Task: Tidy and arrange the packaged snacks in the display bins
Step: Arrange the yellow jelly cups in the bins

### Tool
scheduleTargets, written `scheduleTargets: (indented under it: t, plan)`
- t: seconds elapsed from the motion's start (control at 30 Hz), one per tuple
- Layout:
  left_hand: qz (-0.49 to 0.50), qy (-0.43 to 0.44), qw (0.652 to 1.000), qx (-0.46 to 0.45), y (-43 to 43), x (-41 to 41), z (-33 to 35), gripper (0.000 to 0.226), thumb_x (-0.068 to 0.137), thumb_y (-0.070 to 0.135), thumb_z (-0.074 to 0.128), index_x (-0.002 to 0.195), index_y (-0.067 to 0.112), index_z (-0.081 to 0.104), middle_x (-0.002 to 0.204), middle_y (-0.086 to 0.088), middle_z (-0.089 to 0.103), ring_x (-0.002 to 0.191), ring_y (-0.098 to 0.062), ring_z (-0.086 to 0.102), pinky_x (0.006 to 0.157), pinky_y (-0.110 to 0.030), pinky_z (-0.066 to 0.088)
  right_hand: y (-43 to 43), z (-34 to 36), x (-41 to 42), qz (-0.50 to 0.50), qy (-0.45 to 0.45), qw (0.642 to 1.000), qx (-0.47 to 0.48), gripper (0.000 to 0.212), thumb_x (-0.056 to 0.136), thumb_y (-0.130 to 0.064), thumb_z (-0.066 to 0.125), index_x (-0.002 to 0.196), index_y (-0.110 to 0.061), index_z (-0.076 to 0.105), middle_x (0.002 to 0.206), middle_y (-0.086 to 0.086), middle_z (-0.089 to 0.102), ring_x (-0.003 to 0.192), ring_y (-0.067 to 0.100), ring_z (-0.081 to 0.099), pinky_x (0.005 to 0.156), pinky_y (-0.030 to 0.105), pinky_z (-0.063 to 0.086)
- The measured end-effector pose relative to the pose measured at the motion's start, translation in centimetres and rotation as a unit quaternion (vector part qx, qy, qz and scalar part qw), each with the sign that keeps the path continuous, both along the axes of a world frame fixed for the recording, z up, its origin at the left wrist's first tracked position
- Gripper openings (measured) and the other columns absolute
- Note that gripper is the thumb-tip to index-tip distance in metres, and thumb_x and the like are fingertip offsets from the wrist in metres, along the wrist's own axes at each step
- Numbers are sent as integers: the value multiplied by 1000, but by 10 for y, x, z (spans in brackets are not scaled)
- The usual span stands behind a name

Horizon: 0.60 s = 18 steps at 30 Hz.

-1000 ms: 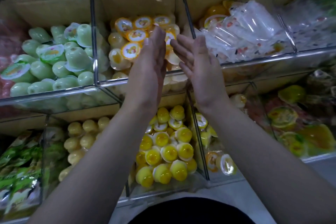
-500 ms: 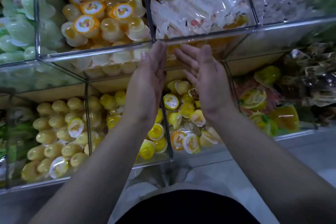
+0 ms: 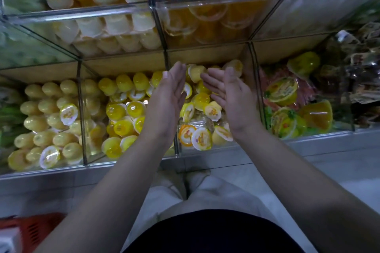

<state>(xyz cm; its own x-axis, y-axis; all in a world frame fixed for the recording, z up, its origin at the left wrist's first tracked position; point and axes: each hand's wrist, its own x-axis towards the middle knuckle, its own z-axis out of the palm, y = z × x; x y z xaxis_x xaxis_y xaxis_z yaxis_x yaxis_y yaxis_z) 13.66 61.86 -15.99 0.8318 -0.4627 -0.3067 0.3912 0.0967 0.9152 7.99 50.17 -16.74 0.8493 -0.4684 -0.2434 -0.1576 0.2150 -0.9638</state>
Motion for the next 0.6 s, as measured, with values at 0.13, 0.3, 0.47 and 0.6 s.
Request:
scheduleTargets:
  t: [0.13, 0.3, 0.47, 0.6]
  plan:
    - [-9, 18, 999, 50, 1, -12, -19, 52, 105, 39, 16, 150, 18, 30, 153, 6, 38, 138, -5, 35, 116, -32, 26, -5, -19, -11, 3, 58, 998, 2, 50, 101, -47, 29, 125, -15, 58, 119, -1, 67, 111, 5, 62, 97, 23, 45]
    - [-15, 72, 992, 100, 1, -21, -34, 47, 103, 45, 25, 144, 27, 39, 149, 15, 42, 135, -3, 38, 111, -48, 30, -4, -44, -19, 44, 148, 986, 61, 44, 101, -51, 26, 116, -25, 58, 120, -5, 66, 109, 5, 61, 101, 37, 43]
    - [-29, 105, 985, 134, 2, -27, -51, 47, 104, 46, 23, 145, 29, 40, 147, 18, 43, 128, -2, 39, 108, -52, 30, 0, -68, -24, 94, 207, 973, 41, 48, 97, -58, 26, 122, -29, 55, 113, -17, 62, 114, 4, 53, 104, 38, 35]
    - [-25, 142, 978, 149, 2, -29, -66, 46, 104, 46, 23, 142, 29, 44, 146, 17, 43, 134, -6, 37, 101, -48, 31, 3, -83, -22, 101, 237, 965, 46, 50, 95, -66, 27, 121, -35, 58, 115, -21, 59, 128, 11, 46, 111, 51, 32]
